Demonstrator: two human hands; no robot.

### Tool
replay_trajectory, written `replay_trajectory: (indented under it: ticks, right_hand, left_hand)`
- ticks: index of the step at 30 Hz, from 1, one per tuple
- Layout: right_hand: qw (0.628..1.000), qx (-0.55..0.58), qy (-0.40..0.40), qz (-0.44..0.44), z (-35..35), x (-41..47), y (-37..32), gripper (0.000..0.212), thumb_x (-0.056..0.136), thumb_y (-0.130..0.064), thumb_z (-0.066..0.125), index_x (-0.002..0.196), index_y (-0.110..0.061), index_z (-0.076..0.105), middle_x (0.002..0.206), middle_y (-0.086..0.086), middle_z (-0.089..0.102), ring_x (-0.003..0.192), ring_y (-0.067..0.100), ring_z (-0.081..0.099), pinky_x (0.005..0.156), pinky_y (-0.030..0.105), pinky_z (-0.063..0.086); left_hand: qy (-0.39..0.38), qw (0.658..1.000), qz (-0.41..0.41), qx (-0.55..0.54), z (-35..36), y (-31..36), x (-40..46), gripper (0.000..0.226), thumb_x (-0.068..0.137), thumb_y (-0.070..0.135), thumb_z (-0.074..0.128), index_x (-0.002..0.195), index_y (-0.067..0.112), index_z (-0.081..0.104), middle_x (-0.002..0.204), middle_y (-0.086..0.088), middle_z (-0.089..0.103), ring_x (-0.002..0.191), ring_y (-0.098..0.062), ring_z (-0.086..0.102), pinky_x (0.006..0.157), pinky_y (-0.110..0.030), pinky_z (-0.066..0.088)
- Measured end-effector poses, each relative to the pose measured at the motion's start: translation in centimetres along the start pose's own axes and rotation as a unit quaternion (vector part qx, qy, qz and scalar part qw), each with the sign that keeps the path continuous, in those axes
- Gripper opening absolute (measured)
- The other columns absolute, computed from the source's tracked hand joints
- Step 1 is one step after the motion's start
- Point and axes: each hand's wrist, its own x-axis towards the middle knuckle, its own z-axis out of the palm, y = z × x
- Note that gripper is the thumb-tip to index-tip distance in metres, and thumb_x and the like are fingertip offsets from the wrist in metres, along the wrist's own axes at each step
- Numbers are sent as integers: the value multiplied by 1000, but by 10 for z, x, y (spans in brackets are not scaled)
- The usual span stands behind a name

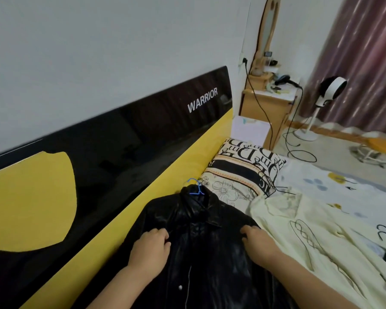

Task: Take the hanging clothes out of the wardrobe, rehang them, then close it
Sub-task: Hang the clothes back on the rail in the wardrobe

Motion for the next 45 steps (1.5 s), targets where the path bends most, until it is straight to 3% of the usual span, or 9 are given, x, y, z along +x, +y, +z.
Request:
replay_trajectory:
  ticks: [9,15,18,22,26,28,33,40,45]
  right_hand:
    - [998,-22,3,66,55,131,23,50,99,-36,35,142,-12,25,142,9,37,128,28,39,99,37,38]
    - [996,-7,18,86,80,201,26,65,98,-46,34,148,-11,12,156,10,15,141,29,20,110,42,31]
    - [997,-11,20,77,89,227,26,69,97,-48,35,149,-12,6,158,7,7,144,26,13,112,43,26]
    - [997,5,-31,67,108,246,34,73,96,-49,35,150,-16,-1,159,3,2,146,24,8,115,48,19]
    - [997,10,-15,72,107,240,34,41,95,-46,40,126,-19,41,132,4,50,123,25,43,99,42,38]
    - [997,-24,27,65,98,227,34,27,94,-45,42,103,-20,42,116,3,56,112,25,49,89,39,39]
    - [991,-6,129,39,67,178,36,22,95,-34,45,85,-17,35,73,-5,41,83,25,50,66,33,31]
    - [985,27,171,13,15,84,26,27,90,-38,51,73,-24,35,71,-3,47,80,25,58,56,31,31]
    - [976,60,207,25,-26,8,20,33,89,-38,53,70,-23,30,62,-8,40,64,20,40,45,20,19]
  left_hand:
    - [7,993,-6,119,57,-8,128,47,100,35,33,144,20,24,157,-4,10,145,-19,7,119,-37,6]
    - [20,987,31,155,85,-28,192,56,100,41,25,148,16,10,158,-7,-4,146,-21,-2,119,-36,1]
    - [19,979,41,201,95,-35,213,59,100,45,23,148,15,9,158,-8,1,145,-23,5,118,-36,9]
    - [21,967,39,251,110,-35,224,60,98,48,27,144,10,21,138,-10,41,126,-25,38,107,-35,26]
    - [11,976,0,219,115,-34,221,44,94,51,38,118,15,45,119,-4,55,113,-21,49,97,-32,33]
    - [14,981,-6,196,112,-33,216,41,92,52,41,111,16,47,114,-2,58,109,-19,52,93,-30,37]
    - [37,991,18,127,83,-18,181,35,91,49,46,106,17,44,105,0,60,98,-19,59,81,-31,45]
    - [73,995,30,55,29,-3,106,25,93,37,49,109,19,42,103,3,59,97,-18,59,77,-28,42]
    - [101,993,41,40,-19,23,48,18,94,33,49,104,21,42,99,4,59,94,-18,57,69,-25,33]
